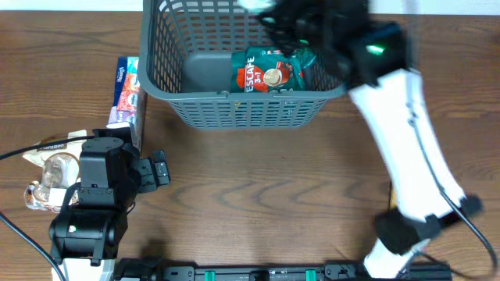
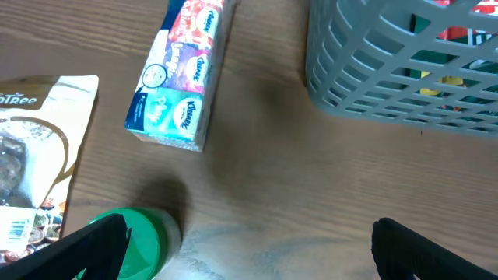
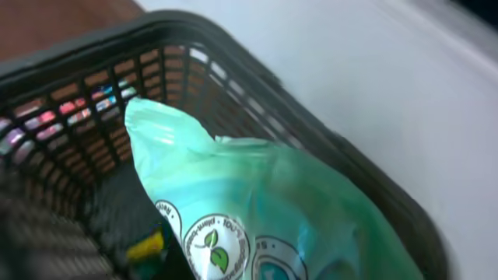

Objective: Pack container
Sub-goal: 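Carry the mint-green bar with the right gripper into the basket and release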

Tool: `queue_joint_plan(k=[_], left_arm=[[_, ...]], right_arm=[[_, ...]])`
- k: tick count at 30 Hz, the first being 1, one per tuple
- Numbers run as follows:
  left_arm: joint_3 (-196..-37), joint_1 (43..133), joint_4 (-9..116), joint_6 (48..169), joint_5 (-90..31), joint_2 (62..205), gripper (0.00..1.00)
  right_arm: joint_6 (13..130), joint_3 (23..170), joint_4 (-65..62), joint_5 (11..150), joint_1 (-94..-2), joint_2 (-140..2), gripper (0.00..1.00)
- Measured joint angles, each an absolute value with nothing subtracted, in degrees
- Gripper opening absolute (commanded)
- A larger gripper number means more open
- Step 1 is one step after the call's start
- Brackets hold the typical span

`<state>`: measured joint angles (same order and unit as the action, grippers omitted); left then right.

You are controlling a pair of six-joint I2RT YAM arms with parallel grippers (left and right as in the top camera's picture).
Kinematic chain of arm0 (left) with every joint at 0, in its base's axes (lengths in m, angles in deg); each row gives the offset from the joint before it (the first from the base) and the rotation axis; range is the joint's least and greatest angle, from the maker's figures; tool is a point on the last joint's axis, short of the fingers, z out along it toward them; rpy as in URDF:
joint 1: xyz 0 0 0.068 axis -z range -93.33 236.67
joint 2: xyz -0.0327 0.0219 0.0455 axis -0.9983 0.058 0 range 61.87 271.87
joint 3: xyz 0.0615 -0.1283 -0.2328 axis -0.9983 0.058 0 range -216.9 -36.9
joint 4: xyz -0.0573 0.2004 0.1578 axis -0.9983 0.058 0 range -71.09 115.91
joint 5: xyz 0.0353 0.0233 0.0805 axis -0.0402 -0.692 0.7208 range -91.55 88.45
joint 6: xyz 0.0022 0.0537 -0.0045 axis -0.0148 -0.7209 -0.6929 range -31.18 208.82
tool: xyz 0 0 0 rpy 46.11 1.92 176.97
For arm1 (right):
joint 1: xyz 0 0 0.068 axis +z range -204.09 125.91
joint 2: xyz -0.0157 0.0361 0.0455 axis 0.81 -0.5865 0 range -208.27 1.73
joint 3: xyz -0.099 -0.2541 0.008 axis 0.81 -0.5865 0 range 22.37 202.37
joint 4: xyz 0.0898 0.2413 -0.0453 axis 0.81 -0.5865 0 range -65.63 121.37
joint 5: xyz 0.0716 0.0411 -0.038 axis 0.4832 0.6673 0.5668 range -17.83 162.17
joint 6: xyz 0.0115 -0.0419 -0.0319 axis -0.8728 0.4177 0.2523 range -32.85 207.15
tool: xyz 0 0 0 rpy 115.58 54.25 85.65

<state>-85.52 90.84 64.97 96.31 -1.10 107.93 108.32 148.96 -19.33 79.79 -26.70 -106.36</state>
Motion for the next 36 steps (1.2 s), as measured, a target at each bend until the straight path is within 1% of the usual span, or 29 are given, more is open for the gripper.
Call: queue_joint_plan(k=[5, 11, 12, 13, 14, 15, 17, 19, 20, 29, 33, 36], left_arm=[[-85.5, 90.8, 65.0, 96.3, -1.1, 108.0, 0.98], [-85.5, 90.8, 65.0, 96.3, -1.1, 107.9, 0.98], [-85.5, 90.8, 65.0, 96.3, -1.1, 108.0, 0.98], [-85.5, 90.8, 65.0, 96.3, -1.1, 107.9, 0.98], [-85.5, 90.8, 65.0, 96.3, -1.1, 107.9, 0.98], [-85.5, 90.8, 65.0, 96.3, -1.1, 108.0, 0.98], [-85.5, 90.8, 65.0, 96.3, -1.1, 108.0, 0.98], [-85.5, 90.8, 65.0, 96.3, -1.1, 108.0, 0.98], [-85.5, 90.8, 65.0, 96.3, -1.1, 108.0, 0.98], [-85.5, 90.8, 65.7, 96.3, -1.1, 108.0, 0.98], [-85.5, 90.8, 66.0, 96.3, -1.1, 108.0, 0.98], [-85.5, 90.8, 66.1, 96.3, -1.1, 108.0, 0.99]], right_arm=[[108.4, 148.9, -15.7, 81.6, -23.7, -115.6, 0.01], [108.4, 148.9, -19.9, 83.4, -21.6, -123.8, 0.01], [108.4, 148.9, -20.3, 83.6, -21.5, -124.5, 0.02], [108.4, 148.9, -20.9, 83.7, -21.5, -125.4, 0.09], [108.4, 148.9, -21.4, 83.9, -21.5, -126.0, 0.25], [108.3, 148.8, -22.0, 83.8, -21.5, -126.4, 0.46], [108.6, 148.7, -23.5, 84.0, -21.5, -126.7, 0.84], [108.6, 148.7, -24.6, 84.2, -21.5, -126.7, 0.96], [108.6, 148.7, -25.3, 84.3, -21.5, -126.7, 0.99], [107.9, 150.2, -28.4, 83.7, -22.0, -126.5, 0.99], [105.0, 157.3, -32.1, 83.0, -23.5, -124.6, 0.99], [100.4, 164.1, -36.2, 81.4, -27.0, -119.5, 0.99]])
